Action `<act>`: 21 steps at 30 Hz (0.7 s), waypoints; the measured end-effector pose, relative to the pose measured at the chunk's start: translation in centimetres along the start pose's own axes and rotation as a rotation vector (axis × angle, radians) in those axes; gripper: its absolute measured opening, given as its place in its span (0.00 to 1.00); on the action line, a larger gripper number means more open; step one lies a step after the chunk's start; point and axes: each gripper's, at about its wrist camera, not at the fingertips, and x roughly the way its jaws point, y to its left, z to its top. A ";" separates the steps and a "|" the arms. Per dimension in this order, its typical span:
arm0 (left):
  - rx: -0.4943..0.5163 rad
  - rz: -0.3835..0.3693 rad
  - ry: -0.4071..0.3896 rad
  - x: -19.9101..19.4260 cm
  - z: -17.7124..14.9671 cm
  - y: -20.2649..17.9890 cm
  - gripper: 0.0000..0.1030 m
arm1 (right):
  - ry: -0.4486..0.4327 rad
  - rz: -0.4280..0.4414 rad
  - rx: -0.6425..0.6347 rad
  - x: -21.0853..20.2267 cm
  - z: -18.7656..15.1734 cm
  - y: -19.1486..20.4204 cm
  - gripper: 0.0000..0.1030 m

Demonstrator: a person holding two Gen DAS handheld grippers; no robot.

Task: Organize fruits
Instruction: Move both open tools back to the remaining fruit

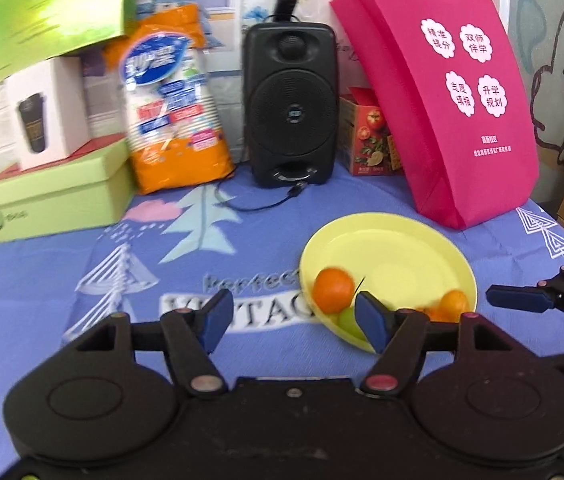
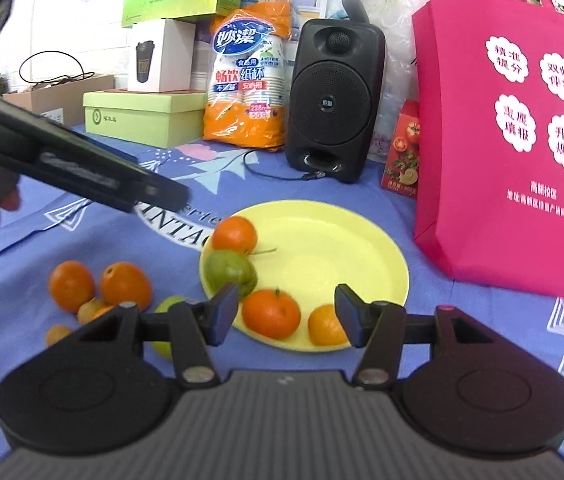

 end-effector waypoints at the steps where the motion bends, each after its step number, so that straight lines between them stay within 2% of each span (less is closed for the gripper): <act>1: -0.002 0.005 0.000 -0.7 -0.5 0.3 0.66 | 0.004 0.004 -0.002 -0.3 -0.3 0.2 0.51; 10: 0.006 0.067 0.042 -5.0 -5.6 2.5 0.66 | 0.028 0.098 -0.039 -2.8 -2.7 3.0 0.51; 15: -0.010 0.056 0.074 -6.5 -8.7 2.9 0.66 | 0.059 0.136 -0.070 -3.4 -3.8 4.7 0.51; 21: 0.023 -0.008 0.102 -7.2 -11.2 1.6 0.65 | 0.084 0.176 -0.090 -3.6 -4.6 5.8 0.49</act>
